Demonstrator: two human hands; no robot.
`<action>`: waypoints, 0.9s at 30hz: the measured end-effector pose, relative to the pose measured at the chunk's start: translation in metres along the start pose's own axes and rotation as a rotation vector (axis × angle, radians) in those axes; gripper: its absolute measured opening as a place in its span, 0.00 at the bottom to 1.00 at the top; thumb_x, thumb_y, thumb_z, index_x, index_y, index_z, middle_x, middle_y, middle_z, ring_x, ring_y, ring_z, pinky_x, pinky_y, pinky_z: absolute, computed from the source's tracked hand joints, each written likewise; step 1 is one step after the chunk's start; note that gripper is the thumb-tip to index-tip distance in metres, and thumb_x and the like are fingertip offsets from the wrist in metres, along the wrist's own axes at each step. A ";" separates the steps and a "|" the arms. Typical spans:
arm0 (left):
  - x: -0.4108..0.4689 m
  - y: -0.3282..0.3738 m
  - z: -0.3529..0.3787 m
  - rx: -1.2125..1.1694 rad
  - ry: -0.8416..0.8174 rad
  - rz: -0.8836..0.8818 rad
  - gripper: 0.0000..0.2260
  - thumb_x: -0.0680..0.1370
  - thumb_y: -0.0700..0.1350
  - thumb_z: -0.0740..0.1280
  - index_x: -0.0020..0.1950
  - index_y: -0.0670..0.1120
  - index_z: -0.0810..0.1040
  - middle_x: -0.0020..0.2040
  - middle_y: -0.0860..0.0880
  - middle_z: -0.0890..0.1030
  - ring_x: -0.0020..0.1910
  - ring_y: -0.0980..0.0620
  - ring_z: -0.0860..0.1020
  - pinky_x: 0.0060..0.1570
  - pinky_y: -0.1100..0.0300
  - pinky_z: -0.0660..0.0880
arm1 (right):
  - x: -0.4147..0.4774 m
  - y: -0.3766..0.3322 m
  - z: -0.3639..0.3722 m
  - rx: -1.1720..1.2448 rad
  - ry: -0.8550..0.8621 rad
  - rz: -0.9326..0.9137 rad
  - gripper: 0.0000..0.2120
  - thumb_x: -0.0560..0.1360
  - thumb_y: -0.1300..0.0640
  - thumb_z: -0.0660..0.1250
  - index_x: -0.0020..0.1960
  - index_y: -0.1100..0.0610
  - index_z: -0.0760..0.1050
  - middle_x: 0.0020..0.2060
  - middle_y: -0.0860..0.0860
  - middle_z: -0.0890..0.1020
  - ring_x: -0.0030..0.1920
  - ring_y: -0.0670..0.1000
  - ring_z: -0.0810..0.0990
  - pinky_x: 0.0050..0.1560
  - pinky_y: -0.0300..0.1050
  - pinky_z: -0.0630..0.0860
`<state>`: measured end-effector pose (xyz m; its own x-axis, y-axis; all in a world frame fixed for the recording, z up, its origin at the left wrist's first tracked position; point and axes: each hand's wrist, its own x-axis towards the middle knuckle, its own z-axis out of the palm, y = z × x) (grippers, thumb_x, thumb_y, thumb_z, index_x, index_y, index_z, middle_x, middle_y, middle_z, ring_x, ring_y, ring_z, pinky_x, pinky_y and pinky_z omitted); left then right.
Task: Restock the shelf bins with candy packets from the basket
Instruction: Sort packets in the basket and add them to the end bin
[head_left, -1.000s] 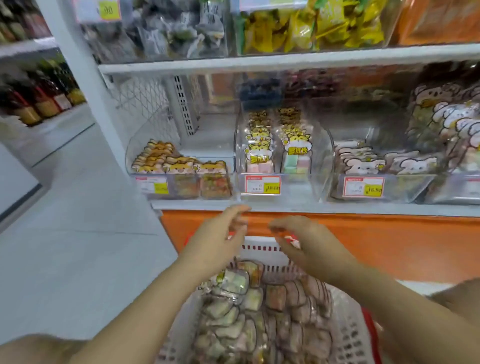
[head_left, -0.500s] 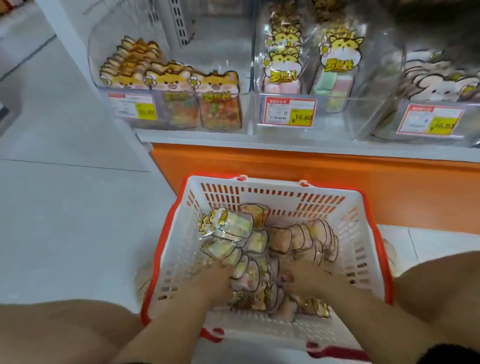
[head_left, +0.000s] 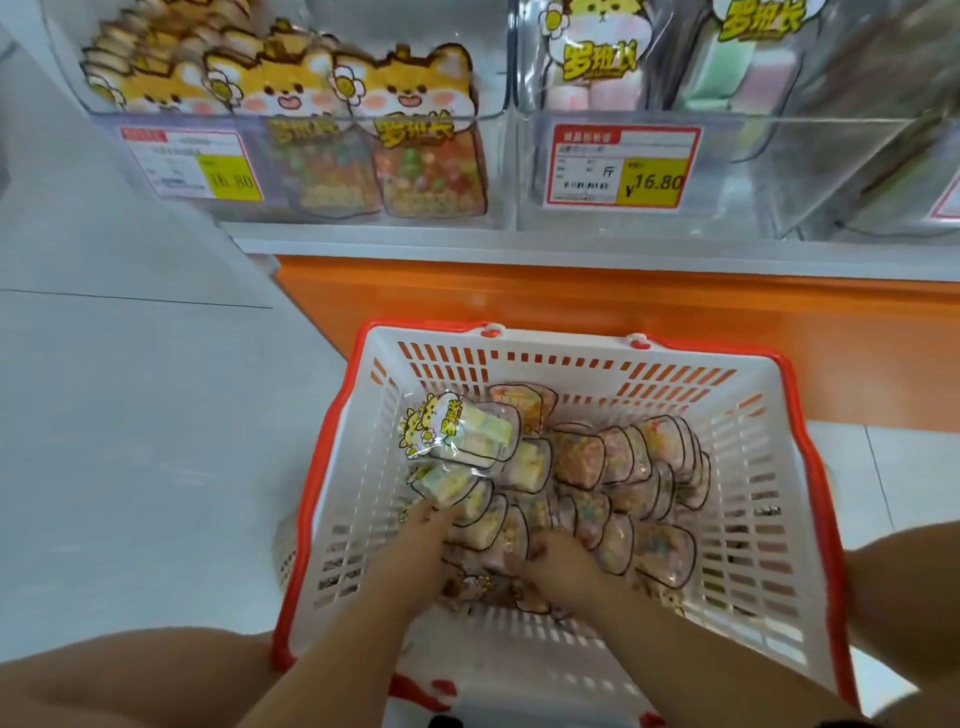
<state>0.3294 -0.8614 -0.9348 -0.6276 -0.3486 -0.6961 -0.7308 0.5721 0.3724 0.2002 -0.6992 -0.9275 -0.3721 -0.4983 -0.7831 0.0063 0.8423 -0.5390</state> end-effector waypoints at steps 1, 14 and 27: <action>0.000 -0.001 -0.002 -0.018 0.015 -0.001 0.34 0.71 0.35 0.69 0.72 0.61 0.68 0.77 0.52 0.57 0.65 0.46 0.74 0.58 0.50 0.78 | 0.001 0.000 0.000 0.002 -0.001 -0.002 0.23 0.80 0.52 0.67 0.32 0.55 0.60 0.30 0.67 0.65 0.27 0.51 0.59 0.33 0.43 0.57; -0.011 0.024 -0.050 -0.338 0.313 -0.201 0.10 0.77 0.42 0.72 0.37 0.50 0.76 0.37 0.52 0.81 0.36 0.54 0.78 0.34 0.61 0.72 | -0.013 -0.010 -0.095 0.756 0.263 0.151 0.13 0.80 0.65 0.63 0.62 0.54 0.68 0.55 0.60 0.79 0.38 0.59 0.83 0.51 0.59 0.81; -0.034 0.050 -0.108 -0.983 0.263 -0.215 0.08 0.82 0.44 0.66 0.55 0.39 0.79 0.42 0.42 0.81 0.40 0.45 0.80 0.36 0.55 0.78 | -0.055 -0.027 -0.123 0.912 0.677 -0.140 0.03 0.77 0.58 0.63 0.46 0.55 0.74 0.41 0.58 0.79 0.37 0.57 0.80 0.42 0.54 0.79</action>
<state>0.2854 -0.9009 -0.8259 -0.4106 -0.5899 -0.6953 -0.6568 -0.3376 0.6743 0.1063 -0.6694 -0.8311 -0.8443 -0.1306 -0.5197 0.4936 0.1878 -0.8492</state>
